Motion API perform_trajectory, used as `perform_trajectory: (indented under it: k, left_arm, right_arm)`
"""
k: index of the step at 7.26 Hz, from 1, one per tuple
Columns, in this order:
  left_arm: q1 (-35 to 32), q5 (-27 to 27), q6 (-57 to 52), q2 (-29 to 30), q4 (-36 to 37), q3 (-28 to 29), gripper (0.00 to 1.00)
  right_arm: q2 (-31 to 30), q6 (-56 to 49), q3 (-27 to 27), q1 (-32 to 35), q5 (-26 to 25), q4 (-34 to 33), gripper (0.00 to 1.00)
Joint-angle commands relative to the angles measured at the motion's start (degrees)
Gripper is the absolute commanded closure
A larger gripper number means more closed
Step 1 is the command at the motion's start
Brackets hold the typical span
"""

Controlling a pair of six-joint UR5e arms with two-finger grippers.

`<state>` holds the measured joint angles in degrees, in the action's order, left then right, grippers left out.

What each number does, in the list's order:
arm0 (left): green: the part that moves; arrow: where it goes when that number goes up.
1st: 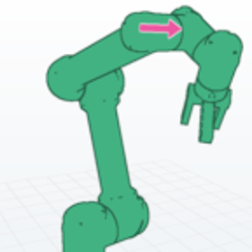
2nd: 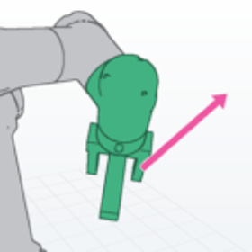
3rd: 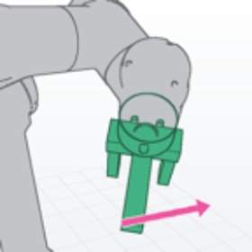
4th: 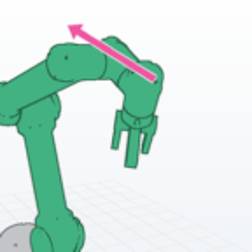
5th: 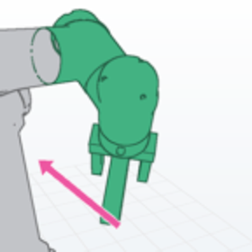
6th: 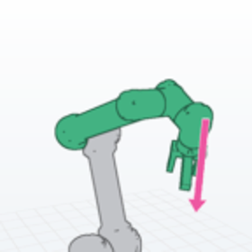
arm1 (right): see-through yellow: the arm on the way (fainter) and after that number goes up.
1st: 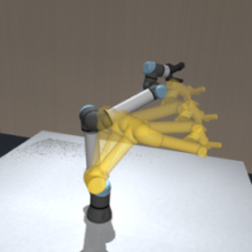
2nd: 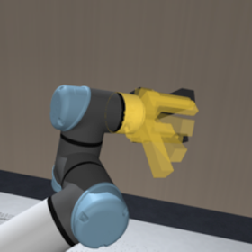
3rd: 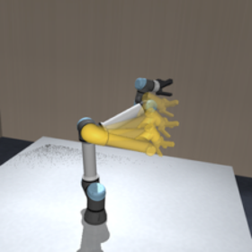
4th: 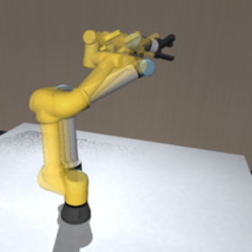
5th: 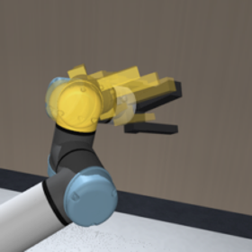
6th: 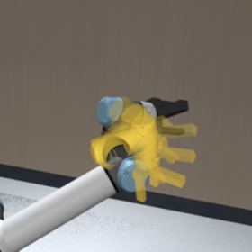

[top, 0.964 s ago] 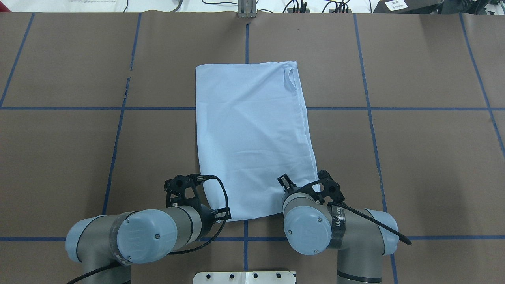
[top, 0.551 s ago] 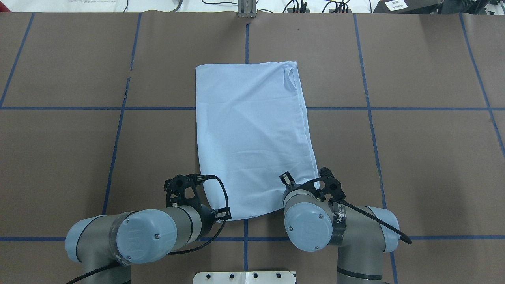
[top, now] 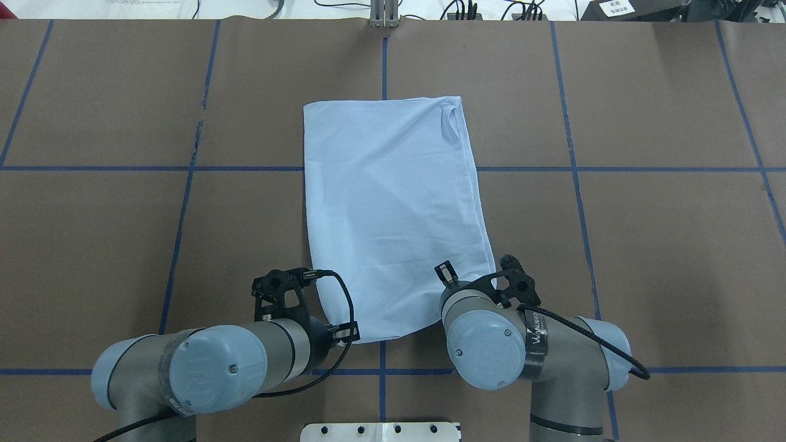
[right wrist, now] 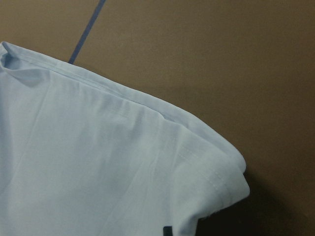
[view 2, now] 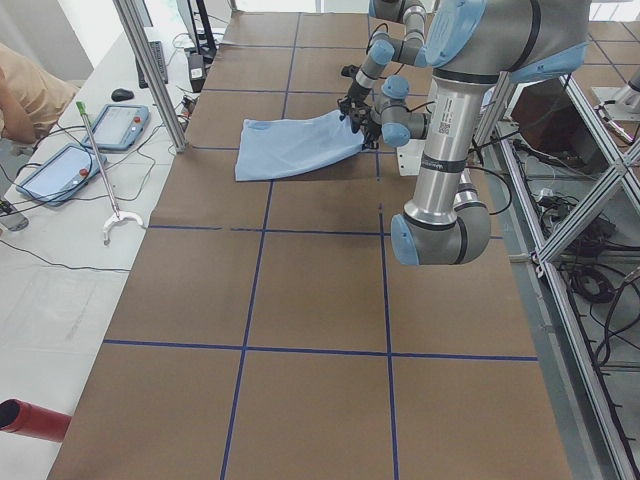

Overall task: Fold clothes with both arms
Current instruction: 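Grasp the shirt's near edge with both grippers and lift it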

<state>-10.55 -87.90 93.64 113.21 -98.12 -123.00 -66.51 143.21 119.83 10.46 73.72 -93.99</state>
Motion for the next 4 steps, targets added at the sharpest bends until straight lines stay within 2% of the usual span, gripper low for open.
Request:
perform_trajectory:
  k: [1,2,4]
  left_arm:
    - [-0.1,-3.0,0.0,0.2,13.4,-13.9,1.0]
    - [-0.2,-4.0,0.0,0.3,17.1,-17.9,1.0]
    - [-0.2,-5.3,-0.4,0.7,17.6,-15.6,1.0]
  right_arm:
    - [0.1,0.3,16.2,-5.9,0.0,-14.9,1.0]
    - [1.1,0.7,20.4,-7.2,0.0,-20.5,1.0]
    - [1.9,0.6,19.0,-7.3,-0.1,-21.1,1.0]
